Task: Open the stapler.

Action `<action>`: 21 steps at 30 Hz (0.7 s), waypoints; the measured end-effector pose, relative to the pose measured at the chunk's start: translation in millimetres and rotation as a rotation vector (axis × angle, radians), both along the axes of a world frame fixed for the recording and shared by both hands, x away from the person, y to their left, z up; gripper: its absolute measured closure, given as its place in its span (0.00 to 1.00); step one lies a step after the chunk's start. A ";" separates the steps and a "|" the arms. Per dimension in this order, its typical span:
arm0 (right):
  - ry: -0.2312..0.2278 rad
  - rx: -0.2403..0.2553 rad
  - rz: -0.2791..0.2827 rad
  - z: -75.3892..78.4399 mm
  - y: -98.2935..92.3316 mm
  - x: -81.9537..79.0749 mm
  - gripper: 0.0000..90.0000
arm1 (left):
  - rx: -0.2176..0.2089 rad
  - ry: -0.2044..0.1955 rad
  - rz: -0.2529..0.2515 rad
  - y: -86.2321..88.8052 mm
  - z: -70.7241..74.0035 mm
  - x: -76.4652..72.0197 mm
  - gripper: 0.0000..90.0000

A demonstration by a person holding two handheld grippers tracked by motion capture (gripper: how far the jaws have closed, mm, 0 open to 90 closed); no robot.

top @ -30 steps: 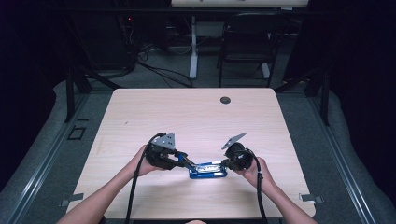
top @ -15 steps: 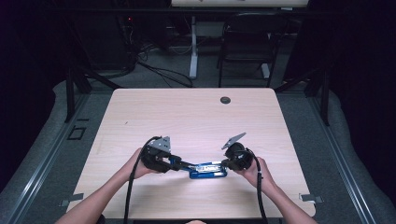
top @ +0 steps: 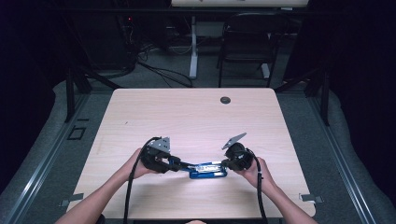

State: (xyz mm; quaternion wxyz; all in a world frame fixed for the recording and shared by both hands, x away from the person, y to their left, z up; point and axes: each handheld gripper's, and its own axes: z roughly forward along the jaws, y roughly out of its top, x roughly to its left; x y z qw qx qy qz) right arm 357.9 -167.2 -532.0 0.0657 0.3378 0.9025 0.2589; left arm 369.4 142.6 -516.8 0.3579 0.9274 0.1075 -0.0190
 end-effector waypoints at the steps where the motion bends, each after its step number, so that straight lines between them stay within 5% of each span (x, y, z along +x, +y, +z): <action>1: 0.000 0.001 0.000 0.0 -0.1 0.1 1.00 | -0.005 0.001 0.004 0.0 -0.8 -0.3 0.72; 21: -0.003 0.016 -0.005 1.7 -1.1 -0.8 1.00 | 0.036 0.016 -0.015 2.7 -7.6 2.0 0.72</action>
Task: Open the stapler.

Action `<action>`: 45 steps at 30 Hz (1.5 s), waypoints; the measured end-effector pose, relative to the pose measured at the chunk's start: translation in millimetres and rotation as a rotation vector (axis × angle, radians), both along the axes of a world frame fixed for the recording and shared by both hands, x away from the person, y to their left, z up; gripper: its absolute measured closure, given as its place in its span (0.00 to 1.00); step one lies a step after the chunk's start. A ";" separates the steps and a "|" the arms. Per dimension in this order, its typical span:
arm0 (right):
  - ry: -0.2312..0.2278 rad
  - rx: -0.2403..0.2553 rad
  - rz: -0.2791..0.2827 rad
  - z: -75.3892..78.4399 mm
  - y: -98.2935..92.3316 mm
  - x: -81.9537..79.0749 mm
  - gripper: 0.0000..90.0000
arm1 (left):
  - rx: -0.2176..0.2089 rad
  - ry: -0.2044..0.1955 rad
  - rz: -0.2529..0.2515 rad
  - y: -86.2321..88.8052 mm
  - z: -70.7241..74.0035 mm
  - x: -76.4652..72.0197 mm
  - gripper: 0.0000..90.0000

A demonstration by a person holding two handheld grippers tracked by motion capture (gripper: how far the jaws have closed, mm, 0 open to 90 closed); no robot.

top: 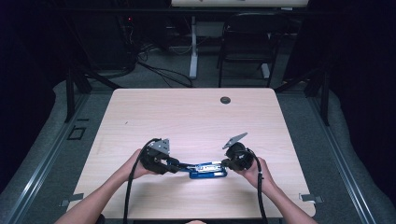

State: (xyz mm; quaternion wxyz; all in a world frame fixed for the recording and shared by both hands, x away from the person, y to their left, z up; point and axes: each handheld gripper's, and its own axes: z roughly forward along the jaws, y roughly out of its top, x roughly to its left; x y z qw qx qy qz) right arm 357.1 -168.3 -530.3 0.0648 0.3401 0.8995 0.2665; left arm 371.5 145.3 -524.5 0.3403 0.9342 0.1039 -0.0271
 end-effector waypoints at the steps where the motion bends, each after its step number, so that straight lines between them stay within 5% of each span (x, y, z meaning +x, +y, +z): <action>1: 0.000 -0.001 0.000 0.0 0.0 0.0 1.00 | 0.009 -0.009 0.004 -0.1 -0.1 -0.3 0.72; 9: 0.002 0.000 0.000 -0.2 0.0 0.2 1.00 | 0.019 0.003 -0.003 0.1 -5.1 0.7 0.72; 11: 0.000 0.001 0.000 -0.5 -0.1 0.4 1.00 | 0.067 -0.009 -0.011 -1.0 -6.2 0.5 0.72; 14: 0.003 0.000 0.000 -0.2 -0.4 0.5 1.00 | 0.050 0.019 -0.014 0.1 -10.7 2.4 0.72; 45: 0.009 -0.006 -0.005 -0.5 -0.3 0.9 1.00 | 0.036 0.064 -0.007 3.1 -19.7 6.2 0.72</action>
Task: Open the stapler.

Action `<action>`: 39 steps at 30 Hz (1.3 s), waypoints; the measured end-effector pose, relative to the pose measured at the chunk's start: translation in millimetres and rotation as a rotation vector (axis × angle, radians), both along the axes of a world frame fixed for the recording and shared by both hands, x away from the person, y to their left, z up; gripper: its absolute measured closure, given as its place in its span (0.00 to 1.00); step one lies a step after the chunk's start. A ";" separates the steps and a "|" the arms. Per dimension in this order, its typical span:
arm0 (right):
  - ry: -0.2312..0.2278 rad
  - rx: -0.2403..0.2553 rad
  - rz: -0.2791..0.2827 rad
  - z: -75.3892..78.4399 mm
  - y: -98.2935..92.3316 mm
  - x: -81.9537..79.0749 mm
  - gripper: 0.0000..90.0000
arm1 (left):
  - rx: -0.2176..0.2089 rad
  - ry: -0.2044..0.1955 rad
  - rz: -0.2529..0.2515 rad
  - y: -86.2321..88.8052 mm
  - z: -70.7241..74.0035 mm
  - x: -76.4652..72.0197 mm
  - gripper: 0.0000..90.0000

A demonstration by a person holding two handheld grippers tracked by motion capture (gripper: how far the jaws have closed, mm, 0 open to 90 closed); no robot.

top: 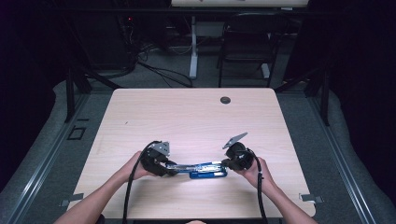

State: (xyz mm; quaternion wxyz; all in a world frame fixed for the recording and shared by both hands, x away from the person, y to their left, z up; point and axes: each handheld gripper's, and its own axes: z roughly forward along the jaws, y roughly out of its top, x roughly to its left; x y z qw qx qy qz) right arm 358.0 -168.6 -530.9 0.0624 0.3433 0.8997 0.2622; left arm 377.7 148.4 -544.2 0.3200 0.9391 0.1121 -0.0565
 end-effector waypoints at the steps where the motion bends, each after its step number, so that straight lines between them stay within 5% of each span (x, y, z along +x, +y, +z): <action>1: 0.000 -0.001 0.000 0.0 0.0 0.1 1.00 | -0.002 0.001 -0.002 0.4 -0.4 0.3 0.72; 23: -0.011 0.025 0.006 6.8 0.5 -0.5 1.00 | 0.015 0.022 -0.019 0.9 -2.0 3.5 0.72; 39: 0.014 0.088 0.100 8.4 49.8 0.5 1.00 | 0.029 0.005 -0.014 0.8 -0.7 3.2 0.72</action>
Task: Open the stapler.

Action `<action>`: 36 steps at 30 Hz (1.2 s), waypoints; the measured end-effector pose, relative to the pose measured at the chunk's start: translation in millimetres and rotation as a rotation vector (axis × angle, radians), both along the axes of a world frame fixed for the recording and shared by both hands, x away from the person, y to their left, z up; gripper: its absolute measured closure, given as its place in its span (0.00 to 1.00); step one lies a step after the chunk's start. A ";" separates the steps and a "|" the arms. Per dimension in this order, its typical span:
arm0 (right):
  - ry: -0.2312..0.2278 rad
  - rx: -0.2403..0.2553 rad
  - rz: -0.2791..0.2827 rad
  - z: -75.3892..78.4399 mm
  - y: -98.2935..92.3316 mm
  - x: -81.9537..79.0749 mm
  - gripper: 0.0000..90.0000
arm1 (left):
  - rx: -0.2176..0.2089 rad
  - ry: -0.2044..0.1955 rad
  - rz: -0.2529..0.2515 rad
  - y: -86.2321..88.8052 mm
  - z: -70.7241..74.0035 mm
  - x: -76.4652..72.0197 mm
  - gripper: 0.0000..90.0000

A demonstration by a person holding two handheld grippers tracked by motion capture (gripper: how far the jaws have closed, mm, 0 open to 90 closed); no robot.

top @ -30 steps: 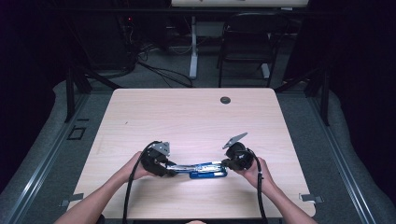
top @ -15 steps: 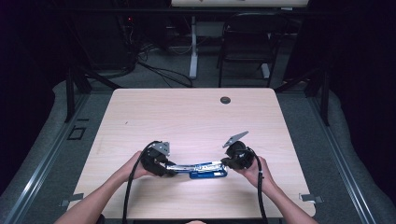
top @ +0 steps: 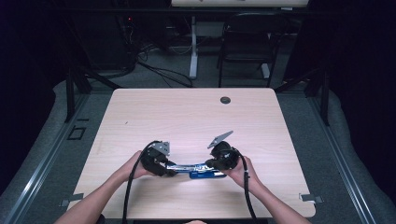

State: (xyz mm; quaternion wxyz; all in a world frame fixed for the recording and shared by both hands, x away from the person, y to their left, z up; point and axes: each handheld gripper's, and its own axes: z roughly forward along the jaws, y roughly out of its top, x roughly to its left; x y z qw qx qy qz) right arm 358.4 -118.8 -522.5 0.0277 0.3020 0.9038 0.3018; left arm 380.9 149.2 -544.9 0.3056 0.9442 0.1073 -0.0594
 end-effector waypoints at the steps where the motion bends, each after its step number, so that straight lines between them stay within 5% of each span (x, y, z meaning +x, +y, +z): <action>1: 0.002 0.012 0.002 -1.4 4.5 0.2 1.00 | -0.017 0.015 -0.006 0.2 -1.1 0.6 0.72; 12: 0.020 0.016 0.062 -12.0 38.0 2.2 1.00 | -0.017 0.012 -0.006 0.4 -1.0 0.6 0.72; 25: 0.029 0.039 0.060 -13.9 37.0 4.5 1.00 | 0.002 -0.013 0.007 -0.8 1.4 -0.6 0.71; 36: 0.023 0.072 0.065 -16.1 47.3 3.4 1.00 | 0.001 0.018 -0.006 -0.8 -1.4 1.4 0.71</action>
